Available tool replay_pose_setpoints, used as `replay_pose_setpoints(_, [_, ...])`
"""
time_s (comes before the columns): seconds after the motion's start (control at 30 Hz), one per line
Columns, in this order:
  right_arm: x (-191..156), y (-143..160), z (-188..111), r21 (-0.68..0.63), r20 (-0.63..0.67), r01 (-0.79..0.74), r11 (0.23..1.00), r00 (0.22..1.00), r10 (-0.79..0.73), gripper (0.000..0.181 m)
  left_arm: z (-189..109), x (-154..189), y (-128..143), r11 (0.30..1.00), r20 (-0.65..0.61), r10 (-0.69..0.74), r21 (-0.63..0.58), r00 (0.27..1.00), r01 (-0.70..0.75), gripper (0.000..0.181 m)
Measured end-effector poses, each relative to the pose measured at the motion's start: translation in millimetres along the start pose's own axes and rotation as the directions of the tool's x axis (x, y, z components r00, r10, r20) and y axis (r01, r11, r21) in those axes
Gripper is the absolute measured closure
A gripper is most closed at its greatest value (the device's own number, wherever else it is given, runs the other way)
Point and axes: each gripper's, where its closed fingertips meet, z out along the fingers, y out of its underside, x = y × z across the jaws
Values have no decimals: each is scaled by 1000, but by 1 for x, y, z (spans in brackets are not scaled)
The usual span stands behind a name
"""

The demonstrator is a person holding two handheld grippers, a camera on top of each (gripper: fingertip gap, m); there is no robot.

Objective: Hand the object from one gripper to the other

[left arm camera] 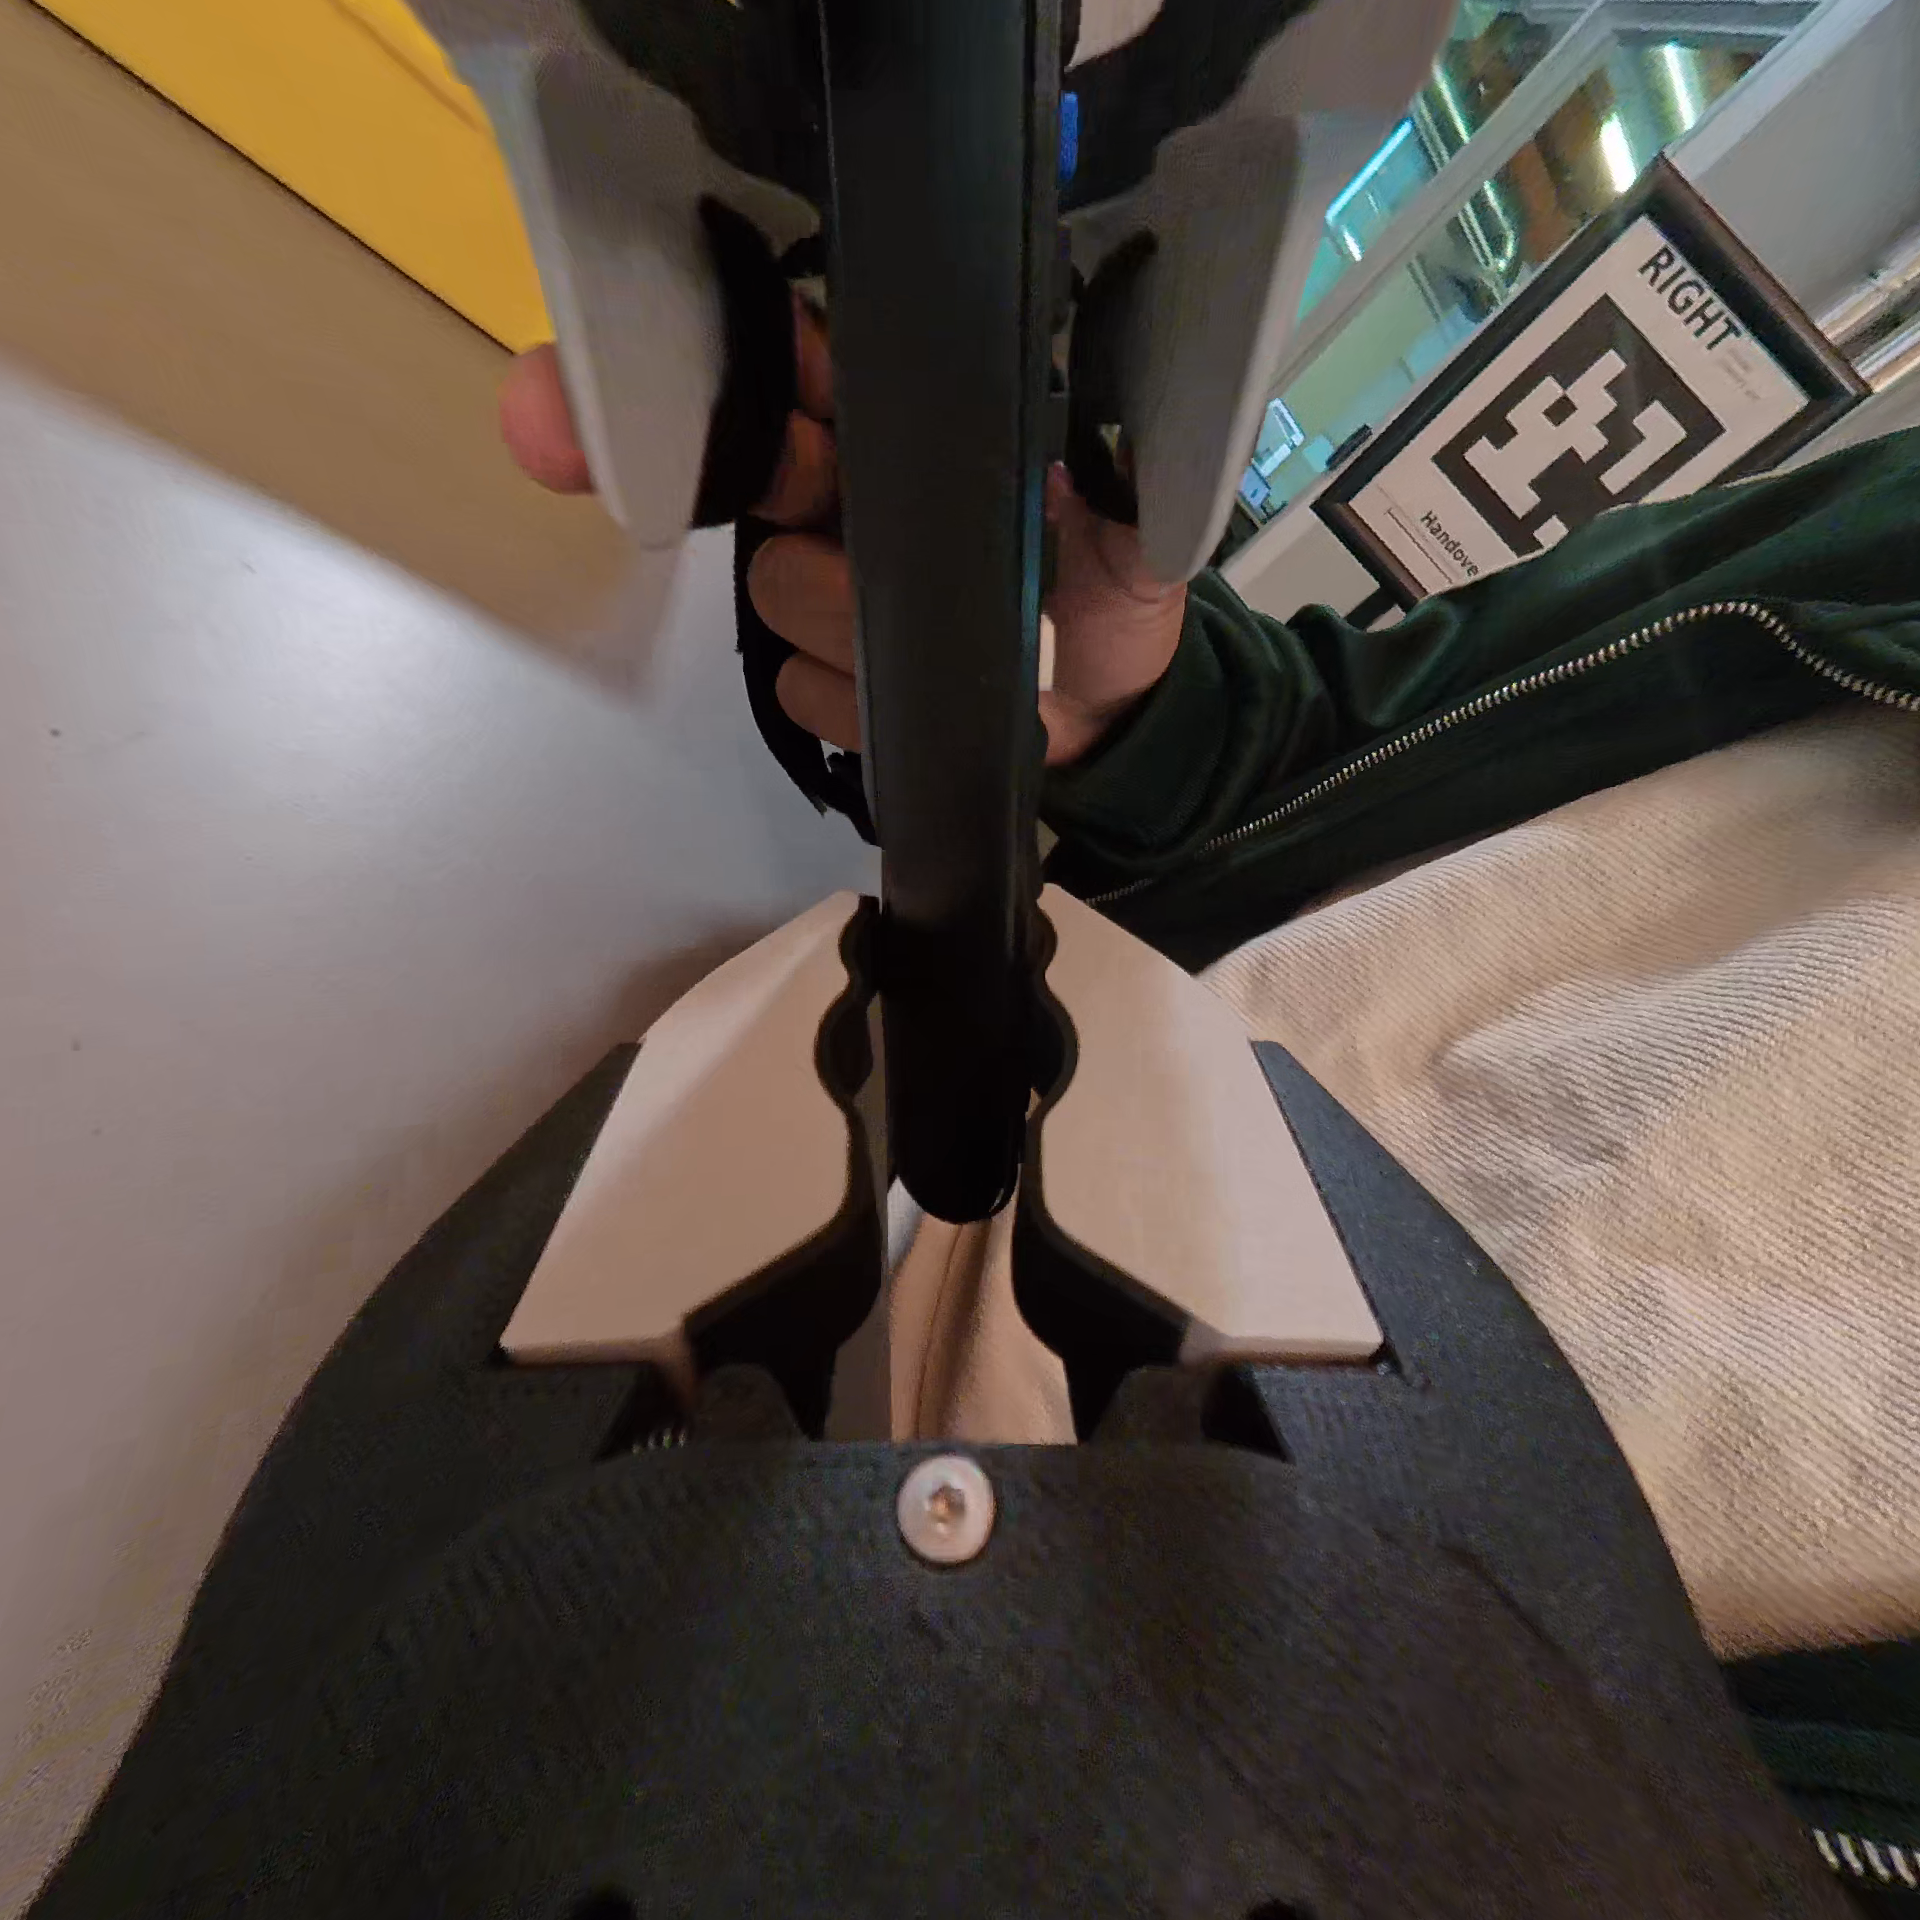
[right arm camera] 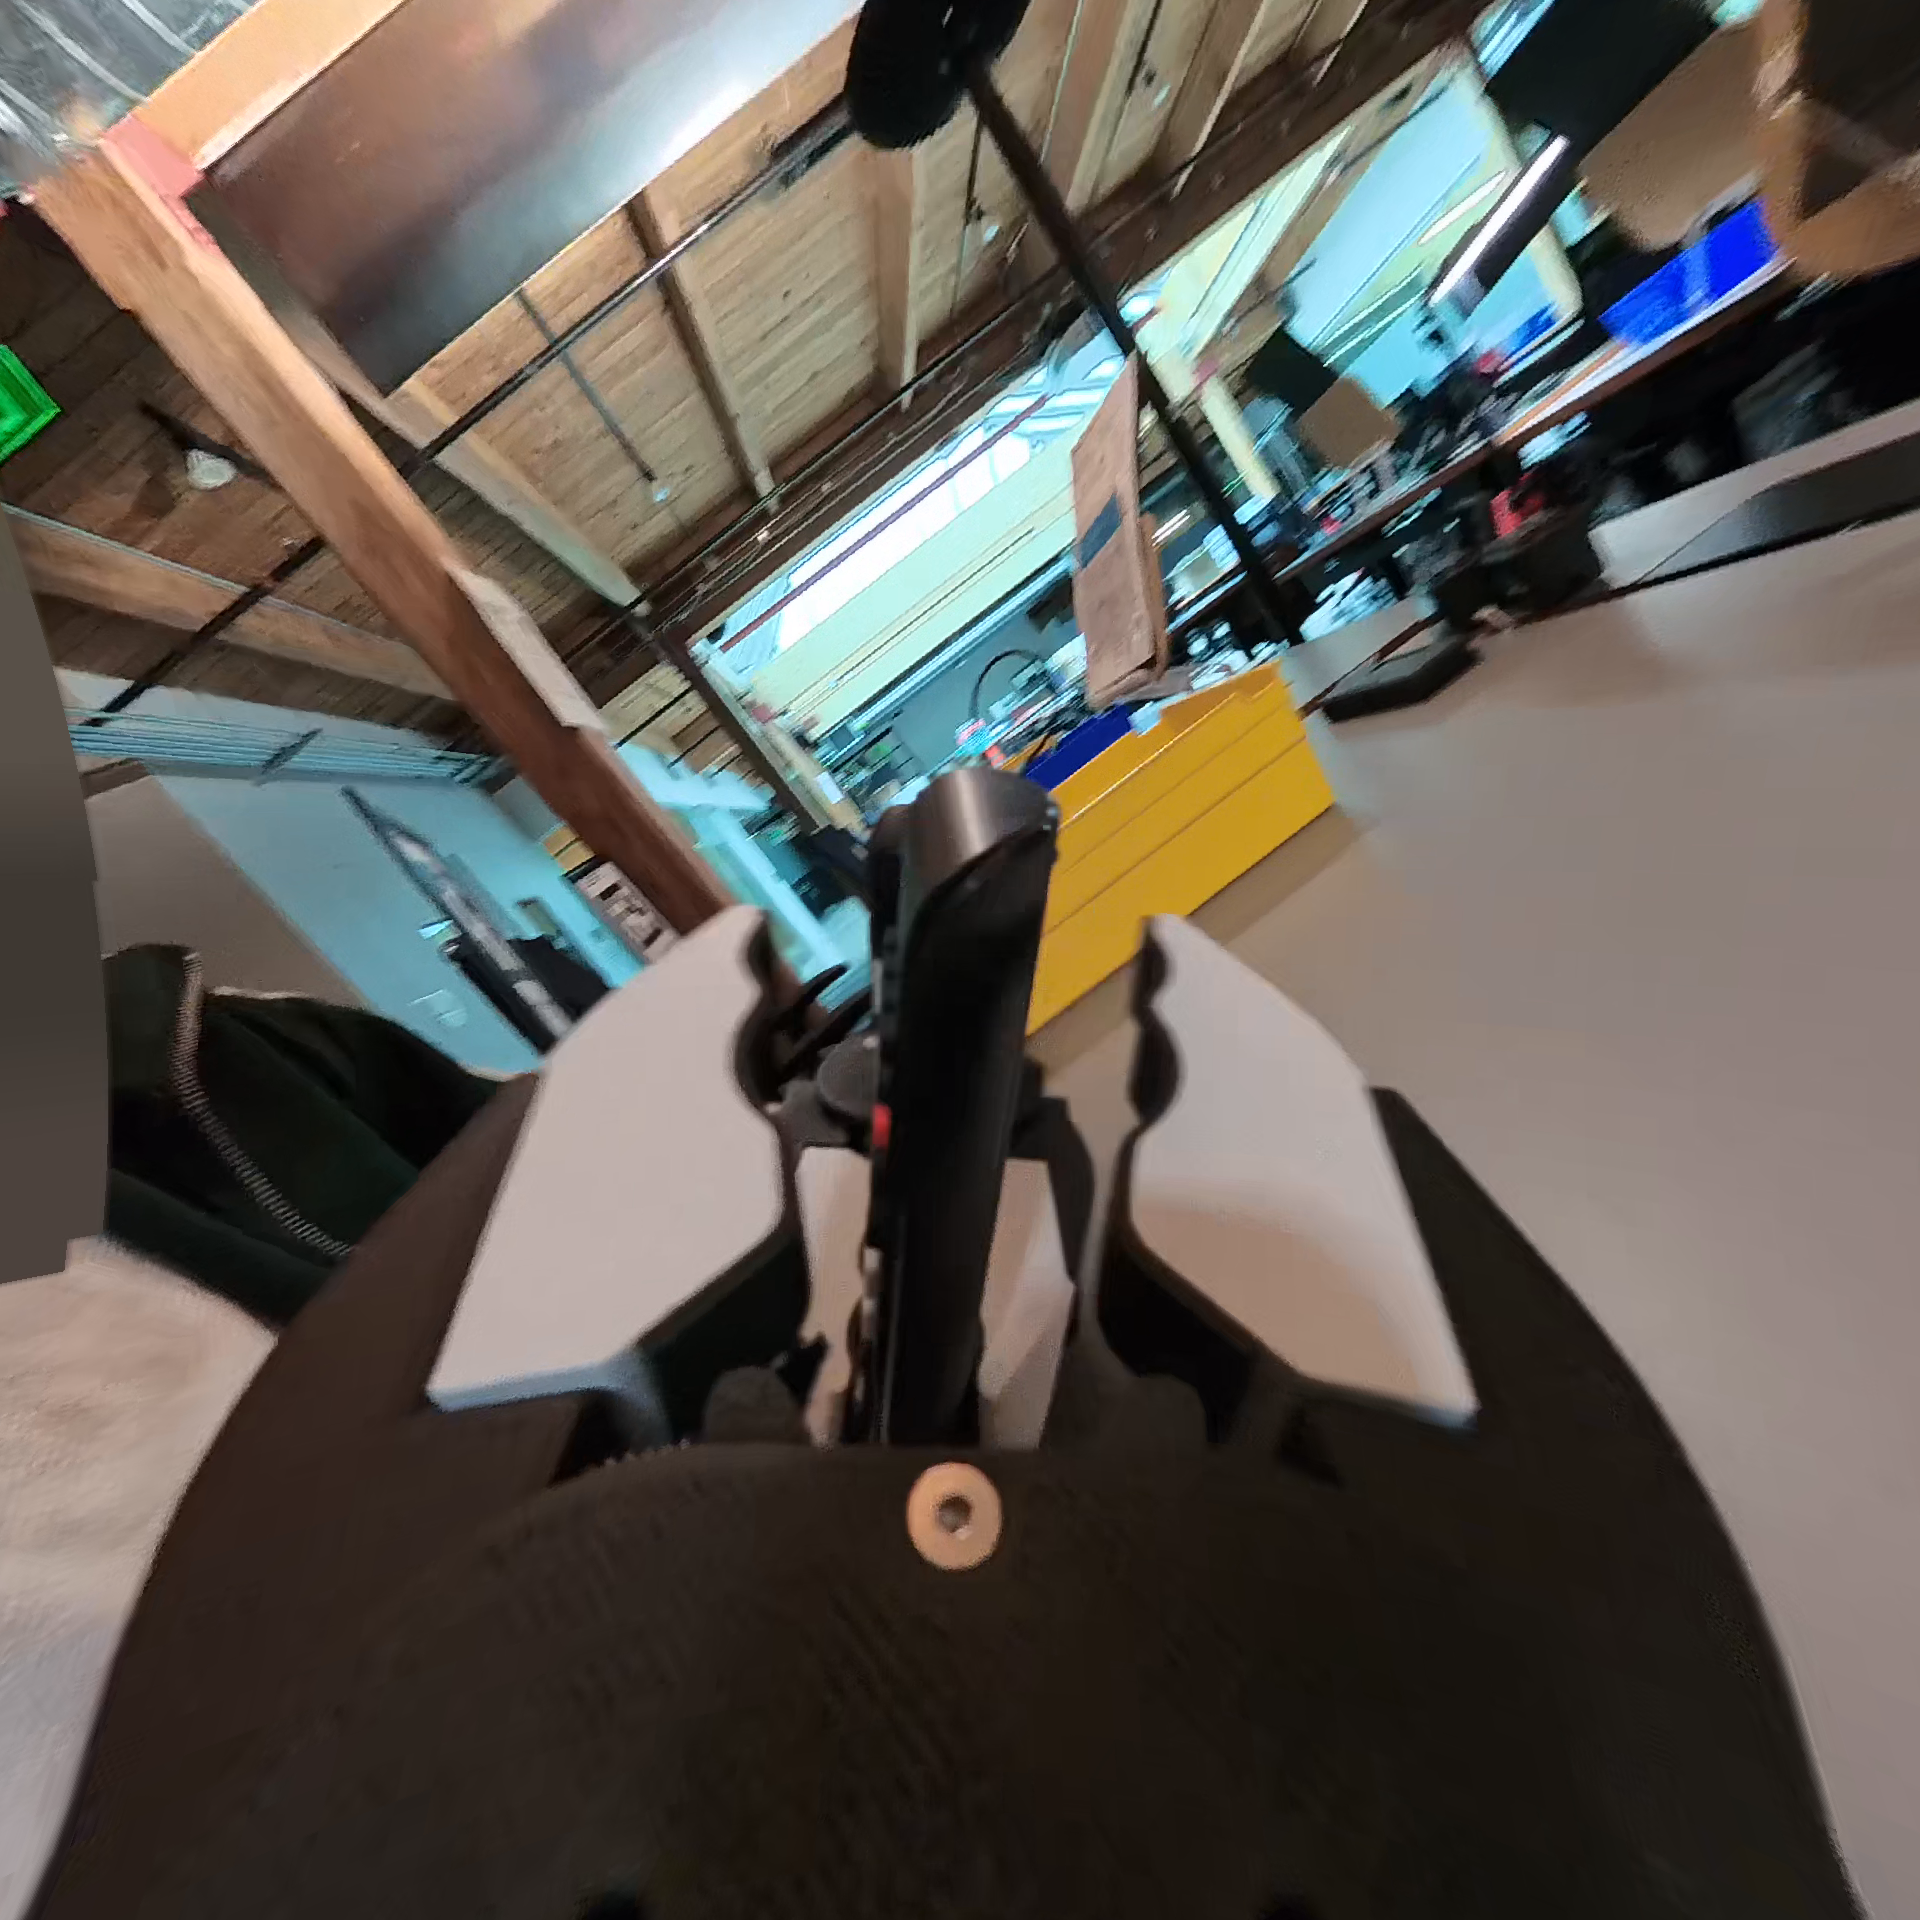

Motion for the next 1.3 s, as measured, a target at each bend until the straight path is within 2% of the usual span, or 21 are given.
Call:
replay_pose_setpoints(0.03, [3,-4,-2,24,-26,22,999,999,-22,101,-2,0,-3,1000,-1,2,20,1000,-2,154])
replay_pose_setpoints(0.1, [9,-11,-6,52,-69,60,997,996,-56,91,-8,0,-12,997,-5,5,73,1000,-4,155])
replay_pose_setpoints(0.23, [18,-13,-13,63,-106,64,996,993,-57,91,-25,-7,-28,986,45,37,160,998,-44,154])
replay_pose_setpoints(0.33, [20,-6,-11,56,-93,22,998,996,-17,96,-34,-8,-36,973,62,53,220,997,-65,155])
replay_pose_setpoints(0.4, [15,5,-5,15,-59,10,1000,998,-10,106,-36,-8,-40,966,60,59,250,996,-72,155])
replay_pose_setpoints(0.47, [5,19,3,-53,-8,13,999,1000,-14,120,-35,-8,-39,966,65,68,245,996,-82,155])
replay_pose_setpoints(0.53, [-2,33,10,-109,15,30,994,999,-29,128,-33,-9,-37,968,67,73,234,995,-87,155])
replay_pose_setpoints(0.63, [-8,44,16,-156,35,56,986,998,-51,141,-30,-5,-36,968,59,88,230,994,-99,155])
replay_pose_setpoints(0.7, [-8,47,15,-174,36,72,982,997,-67,157,-29,-3,-35,967,62,110,223,992,-121,155])
replay_pose_setpoints(0.87, [-10,45,13,-182,38,100,978,995,-95,158,-27,-2,-37,961,77,138,232,987,-153,155])
replay_pose_setpoints(1.1, [-4,33,5,-163,11,111,980,994,-111,158,-38,-3,-48,940,100,148,296,984,-171,128])
replay_pose_setpoints(1.3, [5,39,2,-206,-9,56,977,998,-59,158,-57,-5,-63,912,96,125,380,987,-153,126])
